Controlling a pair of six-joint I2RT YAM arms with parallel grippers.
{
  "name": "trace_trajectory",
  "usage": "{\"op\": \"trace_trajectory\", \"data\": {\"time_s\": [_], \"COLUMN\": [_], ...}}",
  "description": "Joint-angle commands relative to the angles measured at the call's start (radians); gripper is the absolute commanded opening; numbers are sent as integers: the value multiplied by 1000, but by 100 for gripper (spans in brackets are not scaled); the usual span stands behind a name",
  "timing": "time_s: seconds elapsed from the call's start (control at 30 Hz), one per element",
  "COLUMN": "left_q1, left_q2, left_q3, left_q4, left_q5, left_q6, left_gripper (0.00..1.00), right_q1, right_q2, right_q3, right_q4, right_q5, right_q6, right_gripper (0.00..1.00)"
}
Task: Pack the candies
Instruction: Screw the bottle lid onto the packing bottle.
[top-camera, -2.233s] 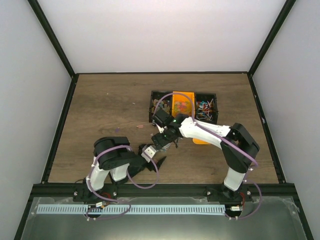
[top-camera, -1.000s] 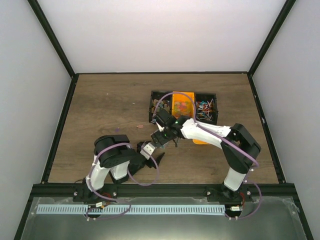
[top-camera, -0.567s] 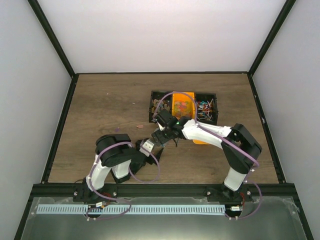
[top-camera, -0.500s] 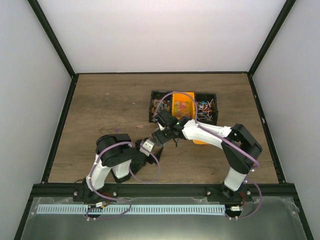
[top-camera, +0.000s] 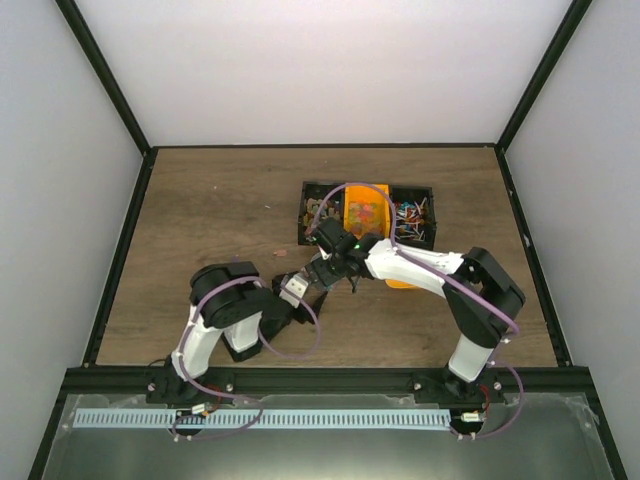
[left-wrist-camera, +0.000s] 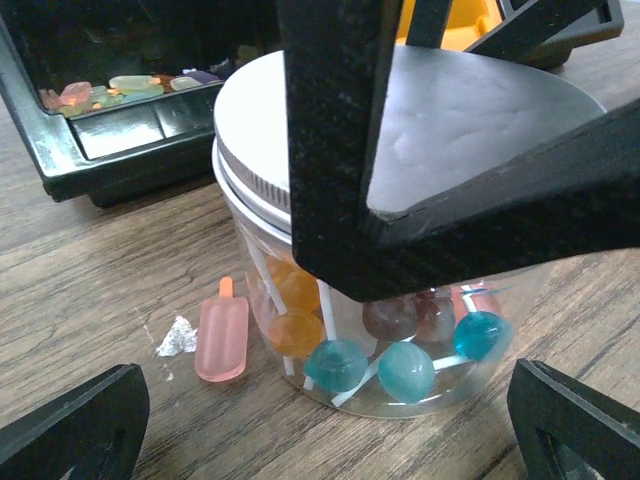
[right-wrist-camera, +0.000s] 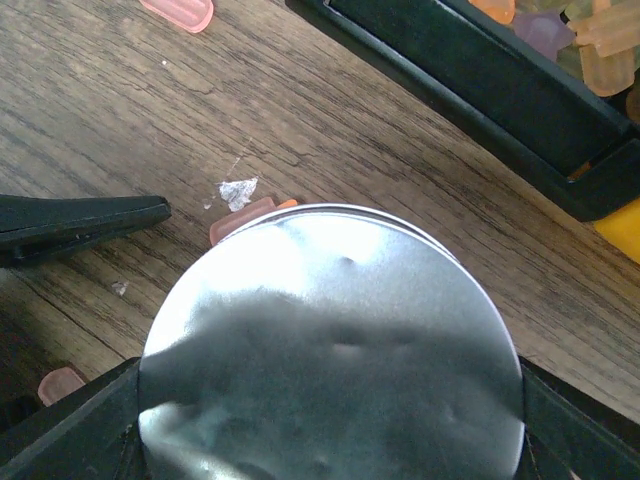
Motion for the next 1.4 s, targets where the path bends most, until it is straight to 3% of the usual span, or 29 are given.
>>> {"op": "trace_trajectory", "data": {"time_s": [0.0, 0.13, 0.23, 0.37, 0.6, 0.83, 1.37], "left_q1": [-3, 50, 62, 120, 122, 122, 113], "left_q2": [132, 141, 156, 165, 185, 197, 216], "left_q3": [1, 18, 19, 25, 48, 84, 167], "left_q4": [223, 223, 223, 223, 223, 223, 223], "left_q5": [343, 497, 473, 621, 740, 742, 1029], "left_q6": [119, 120, 151, 189, 226, 212, 172], "left_gripper": [100, 100, 100, 100, 100, 100, 100], "right_q1": [89, 90, 90, 94, 99, 105, 125], "right_q2": [125, 114, 103, 98, 85, 53, 62], "right_q3": [-58, -68, -74, -75, -107, -148, -172], "right_q4": [-96, -98, -96, -93, -69, -61, -36], "right_q5": [-174, -171, -177, -185, -196, -213, -219], "right_q6": [-14, -15, -23, -34, -39, -37, -23], "right_gripper": [87, 87, 87, 87, 88, 88, 88]}}
